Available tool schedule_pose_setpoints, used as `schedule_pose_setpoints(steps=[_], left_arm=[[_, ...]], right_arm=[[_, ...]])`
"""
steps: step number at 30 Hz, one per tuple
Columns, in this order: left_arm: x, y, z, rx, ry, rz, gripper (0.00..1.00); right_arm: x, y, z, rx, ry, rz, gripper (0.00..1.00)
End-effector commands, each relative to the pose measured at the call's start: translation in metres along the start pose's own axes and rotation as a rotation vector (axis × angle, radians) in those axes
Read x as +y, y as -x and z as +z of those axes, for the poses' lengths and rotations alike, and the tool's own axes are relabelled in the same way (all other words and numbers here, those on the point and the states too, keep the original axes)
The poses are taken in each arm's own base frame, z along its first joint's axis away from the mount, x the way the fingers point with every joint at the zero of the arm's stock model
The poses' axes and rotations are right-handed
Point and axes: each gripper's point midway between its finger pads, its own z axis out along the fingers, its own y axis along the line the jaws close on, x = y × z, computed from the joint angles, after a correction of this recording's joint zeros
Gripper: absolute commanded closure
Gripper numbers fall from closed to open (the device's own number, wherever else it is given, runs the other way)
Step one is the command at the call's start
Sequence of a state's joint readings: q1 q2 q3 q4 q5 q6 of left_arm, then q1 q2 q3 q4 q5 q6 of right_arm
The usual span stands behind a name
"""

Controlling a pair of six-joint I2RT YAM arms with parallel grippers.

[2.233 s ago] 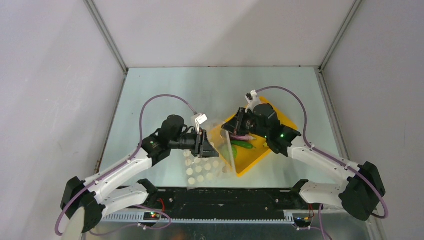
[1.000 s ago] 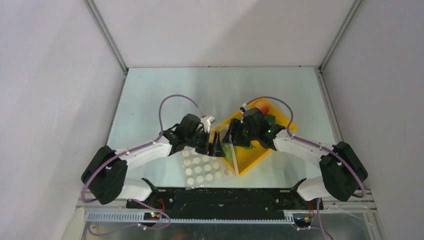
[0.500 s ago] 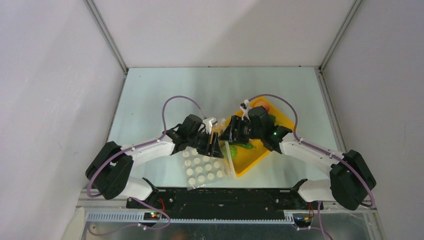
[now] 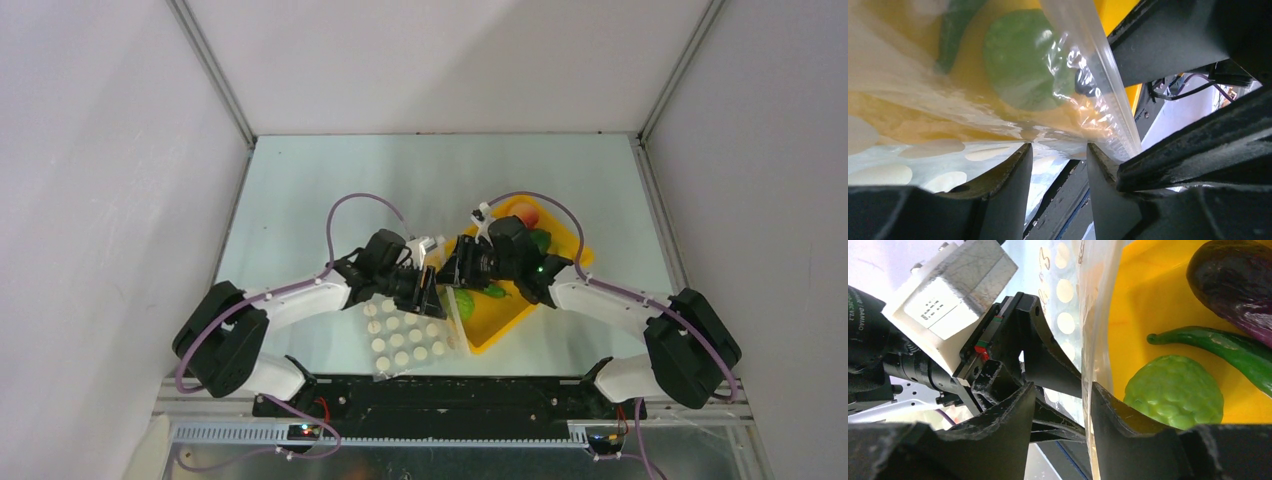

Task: Place the food in the zip-top bag and seal the zipper
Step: Open the zipper of the food storage bag at the center of the board.

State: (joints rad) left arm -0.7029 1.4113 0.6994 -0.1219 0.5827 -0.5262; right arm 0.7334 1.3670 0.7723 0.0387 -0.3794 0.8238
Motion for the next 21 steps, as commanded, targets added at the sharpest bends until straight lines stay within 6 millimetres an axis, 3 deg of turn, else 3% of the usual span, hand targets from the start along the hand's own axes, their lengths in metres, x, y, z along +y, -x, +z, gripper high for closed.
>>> schedule_pose_setpoints(steps=[1, 5, 10, 14, 16, 17, 18, 19, 20, 21], left_arm=[[-0.006, 0.012, 0.004, -0.043, -0.032, 0.023, 0.51], [-0.008, 0.011, 0.003, -0.049, -0.038, 0.030, 0.51], [-0.009, 0.008, -0.001, -0.052, -0.042, 0.028, 0.51], [-0.014, 0.010, -0.011, -0.084, -0.038, 0.035, 0.48], [-0.020, 0.013, -0.019, -0.109, -0.038, 0.044, 0.44], [-0.024, 0.015, -0.025, -0.126, -0.039, 0.052, 0.40], [-0.027, 0.016, -0.029, -0.136, -0.040, 0.057, 0.34], [-0.031, 0.018, -0.037, -0.156, -0.036, 0.064, 0.32], [-0.034, 0.020, -0.041, -0.169, -0.033, 0.071, 0.30], [-0.037, 0.022, -0.049, -0.193, -0.021, 0.078, 0.29]], right_arm=[[0.056, -0.016, -0.005, 0.069, 0.226, -0.081, 0.51], [0.067, -0.019, -0.007, 0.078, 0.274, -0.107, 0.57], [0.052, -0.020, -0.002, 0.063, 0.193, -0.096, 0.99], [0.045, -0.016, -0.004, -0.003, 0.114, -0.115, 1.00], [0.043, -0.004, -0.008, -0.091, 0.057, -0.132, 1.00], [0.043, -0.001, -0.013, -0.118, 0.034, -0.132, 1.00], [0.030, 0.001, -0.015, -0.144, -0.051, -0.125, 1.00], [0.037, 0.005, -0.020, -0.169, -0.066, -0.132, 1.00], [0.021, 0.009, -0.025, -0.206, -0.168, -0.127, 1.00], [0.027, 0.012, -0.028, -0.225, -0.188, -0.133, 1.00]])
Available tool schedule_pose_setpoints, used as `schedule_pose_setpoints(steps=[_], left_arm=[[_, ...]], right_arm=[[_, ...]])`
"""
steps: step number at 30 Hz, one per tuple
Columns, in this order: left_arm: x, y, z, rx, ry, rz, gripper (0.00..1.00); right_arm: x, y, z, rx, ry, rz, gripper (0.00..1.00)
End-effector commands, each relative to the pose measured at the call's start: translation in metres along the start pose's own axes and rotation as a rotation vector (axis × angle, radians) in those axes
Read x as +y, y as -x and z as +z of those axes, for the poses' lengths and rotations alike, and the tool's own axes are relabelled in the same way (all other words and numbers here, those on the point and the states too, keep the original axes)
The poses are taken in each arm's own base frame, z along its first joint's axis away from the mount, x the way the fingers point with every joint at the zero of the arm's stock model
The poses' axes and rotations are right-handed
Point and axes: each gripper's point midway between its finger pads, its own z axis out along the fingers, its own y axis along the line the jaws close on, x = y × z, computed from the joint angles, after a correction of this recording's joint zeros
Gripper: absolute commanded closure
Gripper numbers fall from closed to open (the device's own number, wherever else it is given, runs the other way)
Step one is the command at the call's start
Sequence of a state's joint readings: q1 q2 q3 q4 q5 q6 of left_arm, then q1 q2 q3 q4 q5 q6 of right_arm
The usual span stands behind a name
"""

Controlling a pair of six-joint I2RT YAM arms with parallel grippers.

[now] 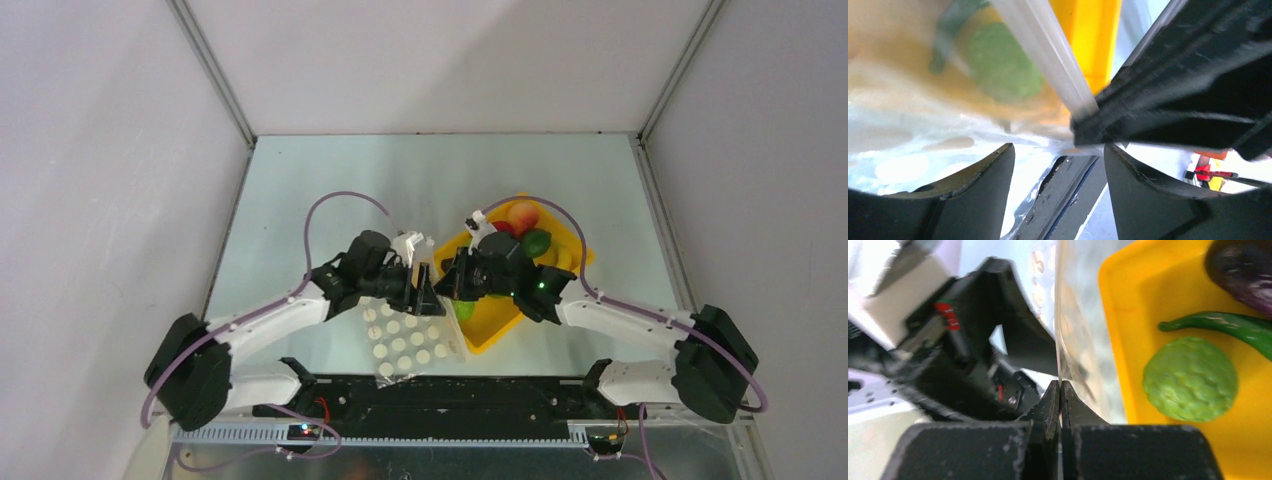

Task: Place the food in the zip-top bag and seal the zipper
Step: Open the zipper of the food storage bag at the center of the board.

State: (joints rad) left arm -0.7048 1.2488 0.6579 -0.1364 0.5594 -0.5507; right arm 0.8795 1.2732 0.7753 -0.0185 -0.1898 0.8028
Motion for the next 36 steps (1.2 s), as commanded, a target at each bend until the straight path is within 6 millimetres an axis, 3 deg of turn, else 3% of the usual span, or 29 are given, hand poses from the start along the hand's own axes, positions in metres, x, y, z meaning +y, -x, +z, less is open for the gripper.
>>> schedule_pose_setpoints(steps=[1, 6, 12, 24, 30, 36], left_arm=[[-0.021, 0.023, -0.026, -0.119, 0.008, 0.052, 0.27], [-0.037, 0.037, -0.048, -0.200, 0.010, 0.070, 0.16], [-0.025, 0.053, -0.054, -0.267, 0.150, 0.056, 0.13], [-0.022, 0.061, -0.056, -0.307, 0.269, 0.066, 0.14], [-0.004, 0.064, -0.064, -0.330, 0.383, 0.052, 0.21], [0.002, 0.065, -0.064, -0.332, 0.455, 0.065, 0.27]], right_arm=[[-0.007, 0.038, -0.024, -0.196, -0.229, -0.036, 1.00], [0.003, 0.038, -0.030, -0.238, -0.278, -0.034, 1.00], [0.016, 0.045, -0.028, -0.268, -0.321, -0.010, 1.00], [0.032, 0.043, -0.017, -0.244, -0.343, 0.006, 1.00], [0.041, 0.046, -0.019, -0.257, -0.316, -0.005, 1.00], [0.042, 0.046, -0.017, -0.255, -0.318, 0.008, 1.00]])
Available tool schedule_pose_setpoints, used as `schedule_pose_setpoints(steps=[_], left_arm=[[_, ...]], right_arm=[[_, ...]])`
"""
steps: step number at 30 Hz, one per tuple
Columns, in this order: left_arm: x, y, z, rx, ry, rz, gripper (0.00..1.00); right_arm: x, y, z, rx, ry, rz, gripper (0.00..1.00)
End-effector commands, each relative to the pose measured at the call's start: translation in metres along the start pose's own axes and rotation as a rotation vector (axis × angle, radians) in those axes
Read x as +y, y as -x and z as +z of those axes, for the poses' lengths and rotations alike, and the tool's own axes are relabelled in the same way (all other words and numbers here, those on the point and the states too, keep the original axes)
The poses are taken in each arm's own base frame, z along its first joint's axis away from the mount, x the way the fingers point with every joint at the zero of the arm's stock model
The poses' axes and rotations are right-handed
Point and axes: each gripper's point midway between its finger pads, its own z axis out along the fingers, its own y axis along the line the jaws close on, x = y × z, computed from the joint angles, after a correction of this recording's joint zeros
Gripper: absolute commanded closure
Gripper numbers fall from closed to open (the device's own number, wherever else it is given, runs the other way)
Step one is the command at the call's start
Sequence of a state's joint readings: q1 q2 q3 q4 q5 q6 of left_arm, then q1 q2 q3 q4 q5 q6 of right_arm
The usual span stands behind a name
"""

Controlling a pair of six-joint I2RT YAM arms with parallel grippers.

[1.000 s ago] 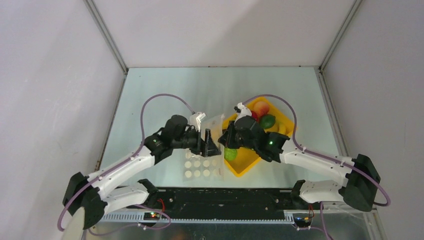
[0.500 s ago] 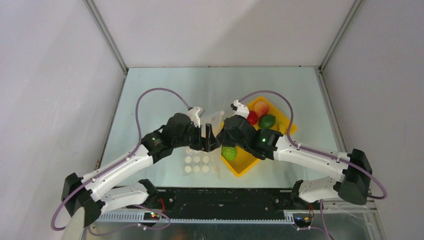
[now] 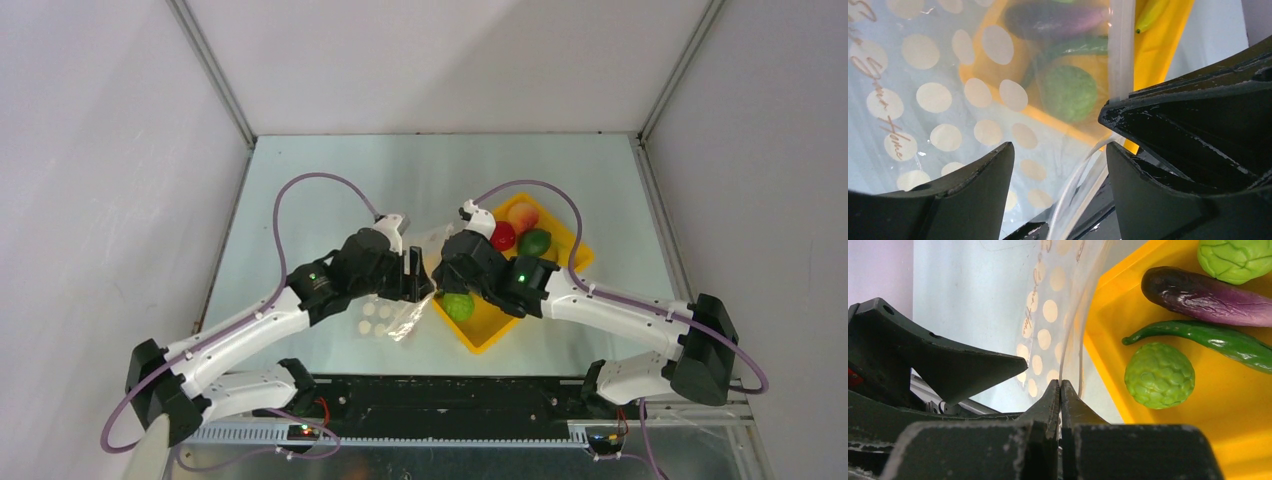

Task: Place the food in the zip-top bag and seal the zipper
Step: Open the zipper of the food storage bag at the center of the board.

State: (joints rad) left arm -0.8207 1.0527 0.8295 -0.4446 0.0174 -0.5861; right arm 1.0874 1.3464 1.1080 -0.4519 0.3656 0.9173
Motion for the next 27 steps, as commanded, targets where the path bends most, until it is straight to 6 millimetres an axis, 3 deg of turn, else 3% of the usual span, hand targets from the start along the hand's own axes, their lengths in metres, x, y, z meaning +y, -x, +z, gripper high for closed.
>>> schedule_pose_setpoints(steps=[1, 9, 15, 27], left_arm=[[0.007, 0.017, -0.001, -0.059, 0.101, 0.022, 0.28], [0.004, 0.013, 0.009, -0.036, 0.113, 0.074, 0.34], [-0.011, 0.008, 0.015, -0.026, 0.076, 0.106, 0.33], [-0.032, 0.010, 0.010, -0.075, -0.012, 0.114, 0.30]], right_arm=[[0.021, 0.017, -0.008, -0.039, 0.035, 0.039, 1.00], [0.029, 0.019, -0.007, -0.028, 0.069, 0.054, 1.00], [0.019, 0.023, -0.001, -0.009, 0.034, 0.118, 1.00], [0.019, 0.025, -0.001, 0.020, 0.047, 0.178, 1.00]])
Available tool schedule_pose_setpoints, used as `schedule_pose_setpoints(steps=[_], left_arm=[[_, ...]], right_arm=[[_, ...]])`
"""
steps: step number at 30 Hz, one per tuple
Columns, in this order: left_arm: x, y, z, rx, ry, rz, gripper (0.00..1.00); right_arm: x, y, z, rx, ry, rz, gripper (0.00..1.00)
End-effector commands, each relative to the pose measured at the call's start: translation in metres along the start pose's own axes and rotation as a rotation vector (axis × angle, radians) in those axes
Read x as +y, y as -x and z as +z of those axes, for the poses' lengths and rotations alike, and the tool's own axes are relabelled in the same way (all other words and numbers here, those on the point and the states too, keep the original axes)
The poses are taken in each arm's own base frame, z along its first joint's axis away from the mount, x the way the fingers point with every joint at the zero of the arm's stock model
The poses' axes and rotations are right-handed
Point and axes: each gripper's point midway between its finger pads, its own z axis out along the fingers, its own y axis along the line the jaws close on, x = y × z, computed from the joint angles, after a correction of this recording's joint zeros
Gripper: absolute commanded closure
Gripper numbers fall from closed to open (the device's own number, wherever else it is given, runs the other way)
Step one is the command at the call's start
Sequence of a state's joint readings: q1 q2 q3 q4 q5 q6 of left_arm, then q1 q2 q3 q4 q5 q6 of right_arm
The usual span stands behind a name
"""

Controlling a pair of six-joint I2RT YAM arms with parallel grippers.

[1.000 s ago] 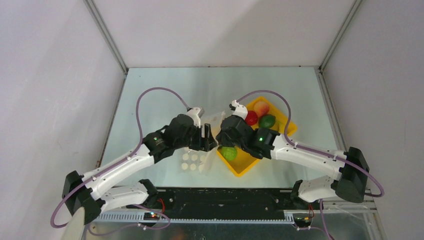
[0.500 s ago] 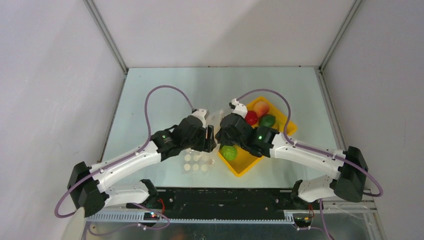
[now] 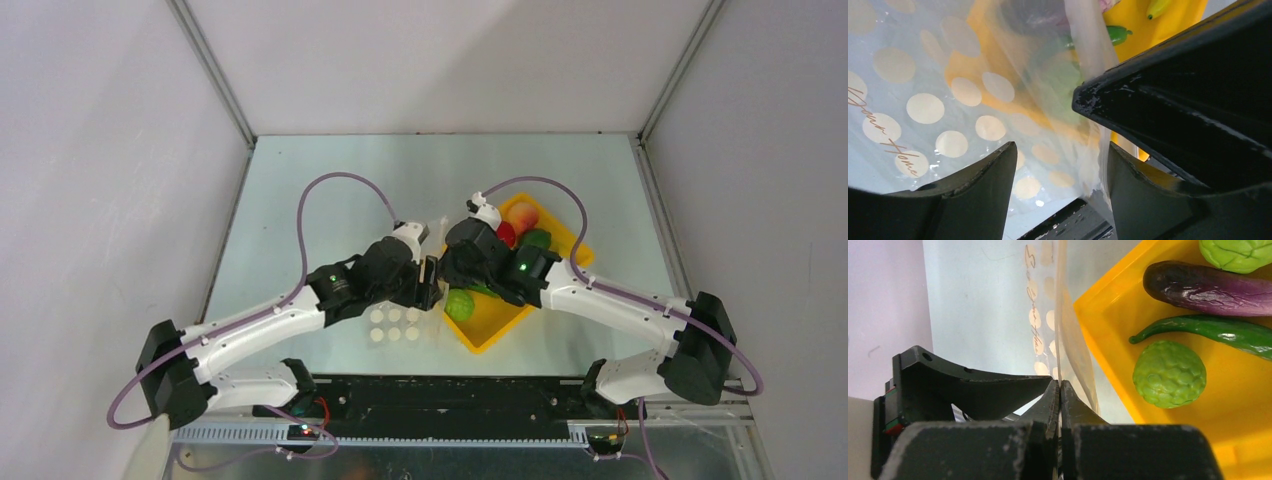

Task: Place the food in the zip-top bag and seal the zipper
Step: Open the zipper of the food storage bag at the center of the board.

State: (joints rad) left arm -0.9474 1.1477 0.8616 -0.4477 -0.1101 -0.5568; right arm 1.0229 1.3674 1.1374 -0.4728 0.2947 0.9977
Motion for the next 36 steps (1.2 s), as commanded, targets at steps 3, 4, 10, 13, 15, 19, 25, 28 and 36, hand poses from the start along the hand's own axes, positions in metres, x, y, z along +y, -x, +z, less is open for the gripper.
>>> schedule_pose_setpoints(steps=[3, 4, 10, 13, 15, 19, 25, 28, 36], left_arm=[[-0.012, 0.027, -0.004, -0.102, -0.020, -0.002, 0.38], [-0.010, 0.030, -0.004, -0.107, -0.006, -0.002, 0.43], [-0.014, 0.033, 0.005, -0.098, -0.003, -0.002, 0.58], [-0.016, 0.037, 0.006, -0.102, 0.000, -0.012, 0.75], [-0.012, 0.037, 0.006, -0.099, 0.023, -0.015, 0.94], [-0.002, 0.038, -0.001, -0.110, 0.076, -0.018, 1.00], [0.003, 0.044, -0.009, -0.136, 0.106, -0.030, 1.00], [0.005, 0.045, -0.009, -0.133, 0.123, -0.029, 1.00], [0.003, 0.048, -0.013, -0.138, 0.115, -0.027, 1.00]], right_arm=[[0.025, 0.012, -0.010, -0.008, 0.070, 0.066, 1.00], [0.025, 0.013, -0.012, -0.011, 0.073, 0.068, 1.00], [0.027, 0.013, -0.012, -0.011, 0.075, 0.078, 1.00], [0.023, 0.011, -0.009, -0.009, 0.060, 0.082, 1.00], [0.019, 0.012, -0.009, -0.011, 0.043, 0.088, 1.00], [0.011, 0.023, -0.012, -0.057, 0.021, 0.043, 0.92], [0.012, 0.048, -0.033, -0.166, 0.062, -0.080, 0.46], [0.008, 0.054, -0.039, -0.206, 0.074, -0.095, 0.29], [-0.007, 0.053, -0.032, -0.207, 0.045, -0.132, 0.18]])
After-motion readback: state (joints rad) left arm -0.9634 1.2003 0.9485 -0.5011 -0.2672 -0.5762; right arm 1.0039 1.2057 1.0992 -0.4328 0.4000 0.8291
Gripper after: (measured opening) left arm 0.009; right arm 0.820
